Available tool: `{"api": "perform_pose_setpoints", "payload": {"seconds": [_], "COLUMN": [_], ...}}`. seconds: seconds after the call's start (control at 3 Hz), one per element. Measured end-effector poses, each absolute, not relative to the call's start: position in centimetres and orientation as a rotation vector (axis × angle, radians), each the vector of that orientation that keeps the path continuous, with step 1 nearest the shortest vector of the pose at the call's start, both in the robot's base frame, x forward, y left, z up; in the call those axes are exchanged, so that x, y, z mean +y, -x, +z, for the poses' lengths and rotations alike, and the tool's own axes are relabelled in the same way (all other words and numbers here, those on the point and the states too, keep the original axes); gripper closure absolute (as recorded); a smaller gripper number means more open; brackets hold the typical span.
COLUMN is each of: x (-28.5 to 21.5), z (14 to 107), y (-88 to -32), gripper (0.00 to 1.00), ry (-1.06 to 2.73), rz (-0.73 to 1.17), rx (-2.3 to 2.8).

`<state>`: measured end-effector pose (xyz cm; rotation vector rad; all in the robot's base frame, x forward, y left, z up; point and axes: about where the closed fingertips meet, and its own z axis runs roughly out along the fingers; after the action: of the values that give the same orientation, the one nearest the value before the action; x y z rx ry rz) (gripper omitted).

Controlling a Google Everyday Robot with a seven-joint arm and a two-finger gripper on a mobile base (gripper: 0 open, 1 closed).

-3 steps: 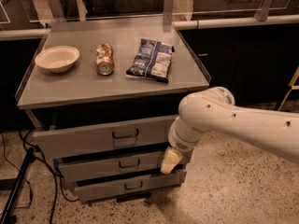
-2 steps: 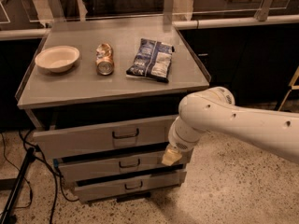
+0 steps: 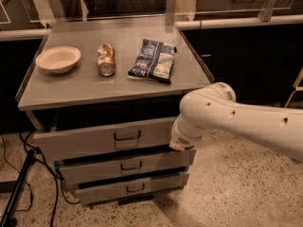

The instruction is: Close top drawer

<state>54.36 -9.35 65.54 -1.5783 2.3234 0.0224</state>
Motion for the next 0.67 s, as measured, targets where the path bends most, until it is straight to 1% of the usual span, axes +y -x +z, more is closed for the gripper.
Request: {"api": "perform_pose_setpoints", "payload": {"seconds": [0.33, 0.67], "x": [-9.8, -10.0], "z": [66.4, 66.6], "y": [-56.6, -58.1], "gripper": [1.0, 1.0], "ry": [1.531, 1.505], "rz": [-0.04, -0.075], "rx": [2.335, 2.341]}}
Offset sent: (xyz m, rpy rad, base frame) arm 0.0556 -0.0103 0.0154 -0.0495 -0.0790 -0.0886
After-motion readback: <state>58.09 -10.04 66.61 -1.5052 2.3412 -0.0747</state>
